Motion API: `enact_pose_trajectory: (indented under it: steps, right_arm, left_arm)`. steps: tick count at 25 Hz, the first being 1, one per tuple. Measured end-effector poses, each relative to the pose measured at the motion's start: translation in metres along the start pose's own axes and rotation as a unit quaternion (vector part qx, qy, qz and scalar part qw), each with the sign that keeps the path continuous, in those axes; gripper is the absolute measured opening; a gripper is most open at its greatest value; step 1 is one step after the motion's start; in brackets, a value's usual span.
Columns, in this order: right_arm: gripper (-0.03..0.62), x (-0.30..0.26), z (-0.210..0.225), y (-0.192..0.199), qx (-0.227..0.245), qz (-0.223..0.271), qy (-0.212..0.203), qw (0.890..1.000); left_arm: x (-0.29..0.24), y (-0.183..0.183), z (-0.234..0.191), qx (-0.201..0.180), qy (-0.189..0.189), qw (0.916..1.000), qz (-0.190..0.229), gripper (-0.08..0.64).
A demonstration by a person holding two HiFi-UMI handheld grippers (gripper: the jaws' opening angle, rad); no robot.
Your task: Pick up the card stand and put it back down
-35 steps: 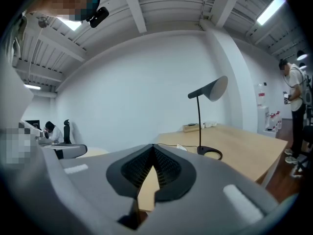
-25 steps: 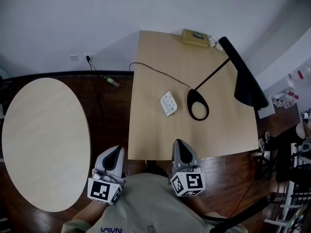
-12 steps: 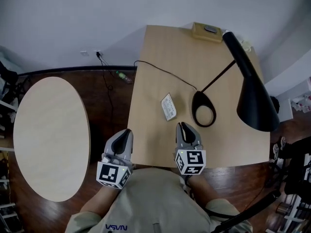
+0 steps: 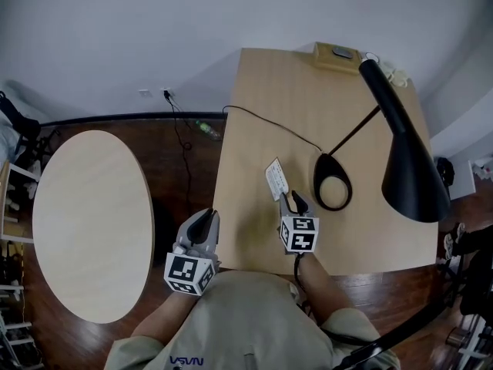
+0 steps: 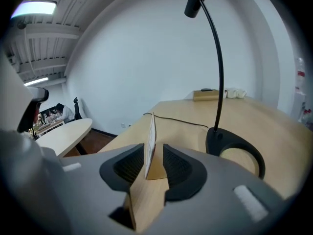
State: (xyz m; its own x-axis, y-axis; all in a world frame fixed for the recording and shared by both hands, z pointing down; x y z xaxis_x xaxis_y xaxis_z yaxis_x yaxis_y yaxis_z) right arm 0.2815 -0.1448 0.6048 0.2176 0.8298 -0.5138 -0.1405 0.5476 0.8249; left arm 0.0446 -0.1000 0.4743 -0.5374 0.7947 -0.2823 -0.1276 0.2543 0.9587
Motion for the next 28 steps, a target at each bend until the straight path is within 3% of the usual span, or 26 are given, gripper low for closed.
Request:
enact_pose_trajectory:
  steps: [10, 13, 21, 28]
  right_arm:
    - [0.075, -0.024, -0.002, 0.014, 0.01, -0.021, -0.008, 1.0]
    - [0.029, -0.027, -0.005, 0.01, 0.01, -0.02, -0.011, 1.0]
    - [0.015, 0.012, -0.035, -0.023, -0.011, 0.031, -0.028, 0.999]
    - [0.015, 0.072, -0.079, -0.065, -0.011, 0.088, -0.072, 0.993]
  left_arm:
    - [-0.001, 0.017, -0.004, 0.022, 0.024, 0.9993, -0.018, 0.0]
    - [-0.001, 0.017, -0.006, 0.024, 0.025, 0.9993, -0.016, 0.0]
    - [0.005, 0.012, -0.021, 0.031, 0.02, 0.9993, -0.007, 0.0]
    - [0.012, -0.007, -0.031, 0.036, 0.028, 0.9987, 0.02, 0.0]
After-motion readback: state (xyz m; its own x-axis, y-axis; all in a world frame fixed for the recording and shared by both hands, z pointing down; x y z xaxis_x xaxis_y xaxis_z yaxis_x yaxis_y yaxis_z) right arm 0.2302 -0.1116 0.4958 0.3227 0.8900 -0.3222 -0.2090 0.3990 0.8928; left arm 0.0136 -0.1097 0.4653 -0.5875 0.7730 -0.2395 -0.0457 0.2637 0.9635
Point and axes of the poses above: the fingertips, and each gripper's own axes: x backward along the fingers, z to its right, y out of its underside, the point moved 5 cm from there along x, backward along the fingers, and after that the axes turned 5 degrees about -x, right-handed, at the moved point
